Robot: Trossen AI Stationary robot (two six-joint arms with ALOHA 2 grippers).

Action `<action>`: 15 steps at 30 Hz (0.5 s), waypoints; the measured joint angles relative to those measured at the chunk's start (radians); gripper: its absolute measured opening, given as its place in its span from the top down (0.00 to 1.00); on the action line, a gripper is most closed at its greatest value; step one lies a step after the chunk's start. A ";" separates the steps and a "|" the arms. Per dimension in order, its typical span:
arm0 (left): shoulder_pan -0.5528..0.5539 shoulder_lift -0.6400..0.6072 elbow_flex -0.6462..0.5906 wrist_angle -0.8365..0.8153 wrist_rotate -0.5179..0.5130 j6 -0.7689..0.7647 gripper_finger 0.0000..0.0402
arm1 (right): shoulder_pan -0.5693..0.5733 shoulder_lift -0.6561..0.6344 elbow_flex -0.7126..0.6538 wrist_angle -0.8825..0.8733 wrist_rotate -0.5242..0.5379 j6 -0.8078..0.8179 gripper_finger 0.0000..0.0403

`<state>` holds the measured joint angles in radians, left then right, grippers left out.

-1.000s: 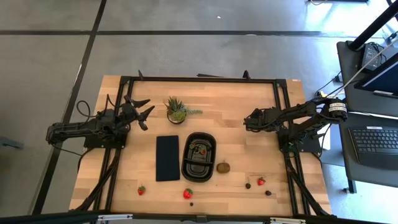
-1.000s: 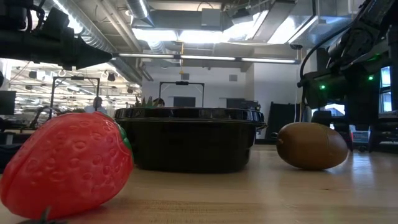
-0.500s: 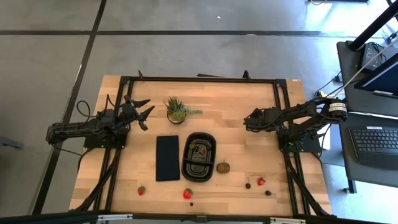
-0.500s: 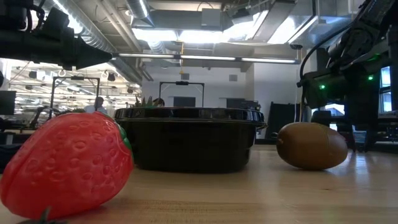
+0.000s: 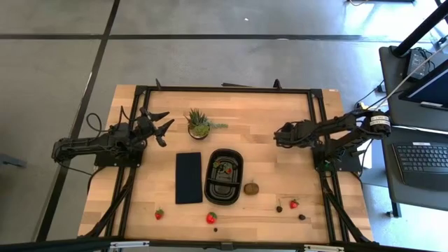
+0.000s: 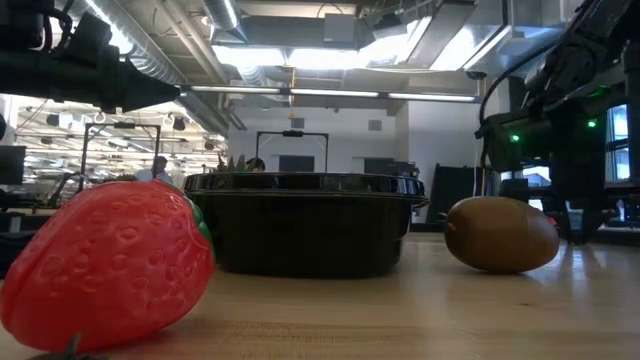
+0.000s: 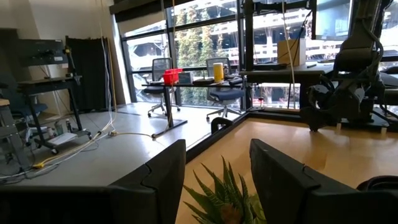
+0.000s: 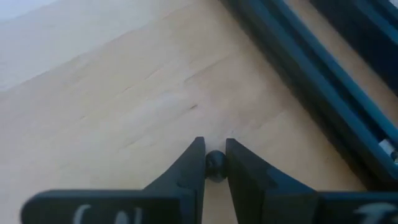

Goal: Pick and placing Produce into tupperware
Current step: Put the blueberry into the black bin

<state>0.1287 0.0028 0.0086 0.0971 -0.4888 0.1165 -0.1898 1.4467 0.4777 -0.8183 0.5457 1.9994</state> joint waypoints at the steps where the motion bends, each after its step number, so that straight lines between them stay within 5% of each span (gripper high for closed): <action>1: 0.000 0.000 0.000 0.000 0.000 0.000 0.57 | 0.002 0.000 0.014 -0.001 -0.011 -0.029 0.86; 9: 0.000 0.000 0.000 0.000 0.000 0.000 0.57 | 0.015 0.000 0.217 0.004 -0.004 -0.438 0.86; 15: 0.000 0.000 0.000 0.000 0.000 0.000 0.57 | 0.086 0.000 0.422 0.251 -0.079 -0.941 0.86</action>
<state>0.1287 0.0027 0.0084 0.0975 -0.4887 0.1165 -0.1036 1.4464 0.8992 -0.5669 0.4670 1.0589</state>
